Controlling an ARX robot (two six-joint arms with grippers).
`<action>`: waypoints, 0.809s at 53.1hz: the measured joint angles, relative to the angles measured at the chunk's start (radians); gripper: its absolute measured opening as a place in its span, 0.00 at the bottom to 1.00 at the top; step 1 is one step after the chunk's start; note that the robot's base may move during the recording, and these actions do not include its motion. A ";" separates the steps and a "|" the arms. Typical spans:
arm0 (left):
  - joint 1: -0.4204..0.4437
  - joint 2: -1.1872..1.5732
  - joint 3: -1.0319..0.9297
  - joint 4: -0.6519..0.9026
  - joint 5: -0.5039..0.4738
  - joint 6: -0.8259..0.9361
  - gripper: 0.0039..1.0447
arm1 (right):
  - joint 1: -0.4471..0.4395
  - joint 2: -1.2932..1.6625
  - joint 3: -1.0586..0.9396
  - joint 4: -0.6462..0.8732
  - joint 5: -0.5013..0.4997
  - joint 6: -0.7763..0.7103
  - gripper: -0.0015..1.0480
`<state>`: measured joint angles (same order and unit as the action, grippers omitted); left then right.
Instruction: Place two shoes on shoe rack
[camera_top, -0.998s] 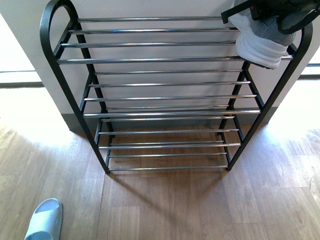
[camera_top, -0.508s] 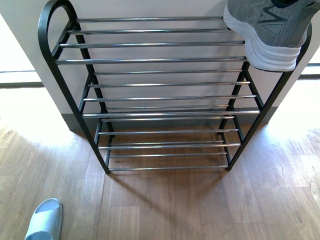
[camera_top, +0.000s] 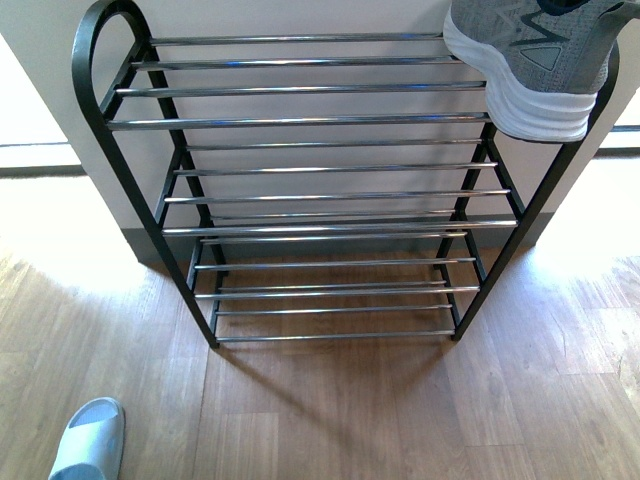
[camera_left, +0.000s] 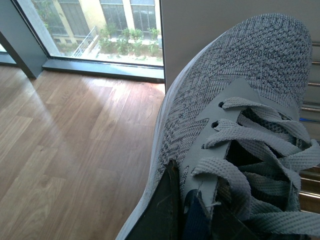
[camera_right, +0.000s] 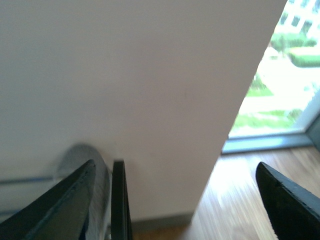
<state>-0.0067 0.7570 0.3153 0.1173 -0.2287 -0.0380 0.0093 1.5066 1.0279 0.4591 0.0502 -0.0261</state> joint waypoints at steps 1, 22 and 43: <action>0.000 0.000 0.000 0.000 0.000 0.000 0.01 | -0.003 -0.007 -0.016 0.022 -0.012 0.001 0.78; 0.000 0.000 0.000 0.000 0.000 0.000 0.01 | -0.010 -0.251 -0.539 0.305 -0.050 0.012 0.13; 0.000 0.000 0.000 0.000 0.000 0.000 0.01 | -0.010 -0.456 -0.789 0.340 -0.051 0.015 0.02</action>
<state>-0.0067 0.7570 0.3153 0.1173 -0.2287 -0.0380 -0.0002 1.0508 0.2394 0.7990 -0.0006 -0.0109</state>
